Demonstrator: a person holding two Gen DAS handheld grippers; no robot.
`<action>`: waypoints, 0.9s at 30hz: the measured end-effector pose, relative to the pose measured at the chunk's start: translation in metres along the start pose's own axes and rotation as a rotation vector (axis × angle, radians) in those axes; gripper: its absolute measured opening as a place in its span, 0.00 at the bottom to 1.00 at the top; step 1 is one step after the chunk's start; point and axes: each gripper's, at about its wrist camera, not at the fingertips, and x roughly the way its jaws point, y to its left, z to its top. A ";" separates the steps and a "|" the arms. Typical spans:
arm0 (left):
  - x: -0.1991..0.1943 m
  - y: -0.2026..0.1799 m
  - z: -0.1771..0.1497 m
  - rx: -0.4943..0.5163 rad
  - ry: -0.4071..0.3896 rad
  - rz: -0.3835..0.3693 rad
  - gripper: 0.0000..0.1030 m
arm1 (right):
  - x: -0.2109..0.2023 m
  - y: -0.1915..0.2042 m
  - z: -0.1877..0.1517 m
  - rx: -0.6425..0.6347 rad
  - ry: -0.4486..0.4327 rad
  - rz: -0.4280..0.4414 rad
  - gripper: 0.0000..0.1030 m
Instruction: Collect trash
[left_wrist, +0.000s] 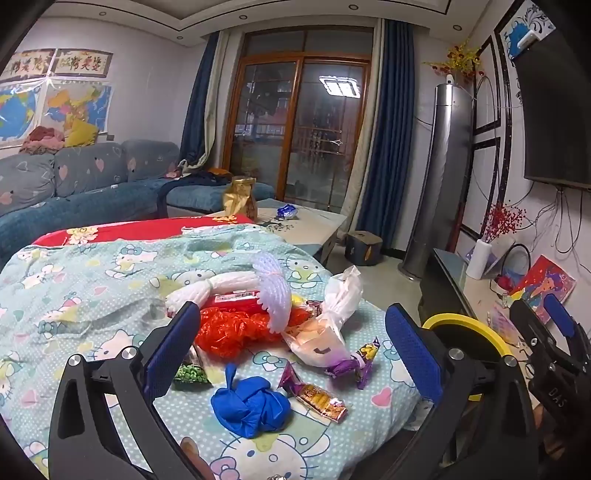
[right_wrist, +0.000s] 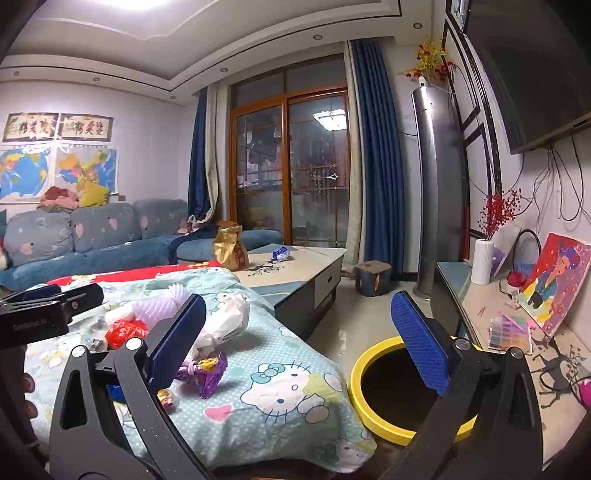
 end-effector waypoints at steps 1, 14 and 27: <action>0.000 0.000 0.000 0.000 -0.002 0.006 0.94 | 0.000 0.001 0.000 -0.006 0.007 -0.005 0.90; -0.005 -0.011 0.007 -0.008 -0.001 -0.021 0.94 | 0.005 0.001 0.000 -0.017 0.008 0.005 0.90; -0.010 -0.006 0.005 -0.009 -0.011 -0.027 0.94 | 0.000 0.005 0.001 -0.026 0.000 0.005 0.90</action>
